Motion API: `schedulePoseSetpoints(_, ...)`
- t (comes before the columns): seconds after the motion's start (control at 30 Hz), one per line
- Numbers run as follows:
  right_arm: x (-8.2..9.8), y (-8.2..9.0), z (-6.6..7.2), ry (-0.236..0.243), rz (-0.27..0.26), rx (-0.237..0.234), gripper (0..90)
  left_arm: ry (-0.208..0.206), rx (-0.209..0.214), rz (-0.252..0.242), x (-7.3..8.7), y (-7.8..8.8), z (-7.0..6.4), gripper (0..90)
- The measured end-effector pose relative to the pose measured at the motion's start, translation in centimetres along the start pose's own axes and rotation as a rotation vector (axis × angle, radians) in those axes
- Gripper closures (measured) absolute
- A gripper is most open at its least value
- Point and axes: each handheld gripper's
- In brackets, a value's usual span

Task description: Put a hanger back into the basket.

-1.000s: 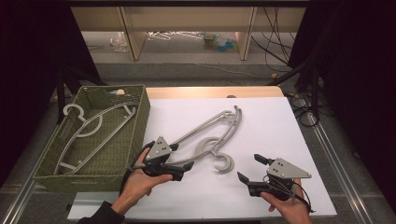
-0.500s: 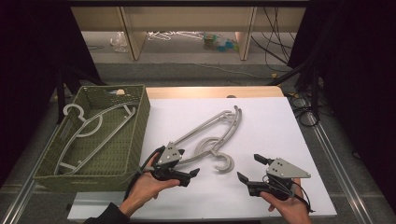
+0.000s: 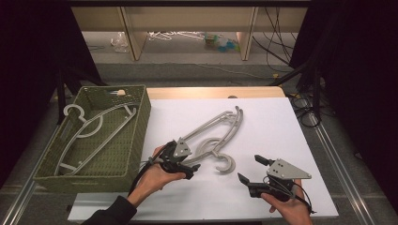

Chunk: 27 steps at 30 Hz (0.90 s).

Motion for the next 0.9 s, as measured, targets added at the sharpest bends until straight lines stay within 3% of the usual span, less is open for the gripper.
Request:
schedulePoseSetpoints(0.03, 0.0, 0.0, 0.0, 0.004, -0.003, 0.000, 17.7, -0.022, 0.005, 0.035, 0.0, -0.6, 0.1, 29.0)
schedulePoseSetpoints(0.27, -0.1, 0.0, 0.1, 0.007, 0.002, -0.003, 17.7, 0.007, -0.002, 0.113, 0.2, -2.5, 0.5, 35.1)
schedulePoseSetpoints(0.3, -0.1, 0.1, 0.0, 0.008, 0.020, 0.001, 17.7, -0.001, 0.012, 0.124, 0.1, -2.9, 0.7, 40.5)
schedulePoseSetpoints(0.37, -0.1, 0.1, 0.0, 0.007, 0.020, 0.002, 17.7, -0.004, 0.016, 0.130, 0.0, -3.1, 0.8, 41.2)
schedulePoseSetpoints(0.4, -0.1, 0.1, 0.0, 0.006, 0.019, 0.001, 17.7, -0.014, 0.019, 0.136, -0.1, -3.2, 0.9, 47.1)
schedulePoseSetpoints(0.7, -0.1, -0.1, 0.0, 0.006, 0.007, -0.009, 17.7, 0.013, 0.108, 0.171, -0.2, -4.7, 1.6, 57.4)
schedulePoseSetpoints(0.9, -0.1, -0.1, 0.0, 0.006, 0.006, -0.004, 17.7, -0.020, 0.104, 0.174, -0.6, -5.0, 1.9, 73.9)
Point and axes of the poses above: each handheld gripper's, and its own axes: y roughly backward along the jaws, x roughly out of its underside, z roughly to its left, and after that the axes turned 6 degrees about -y, right-handed
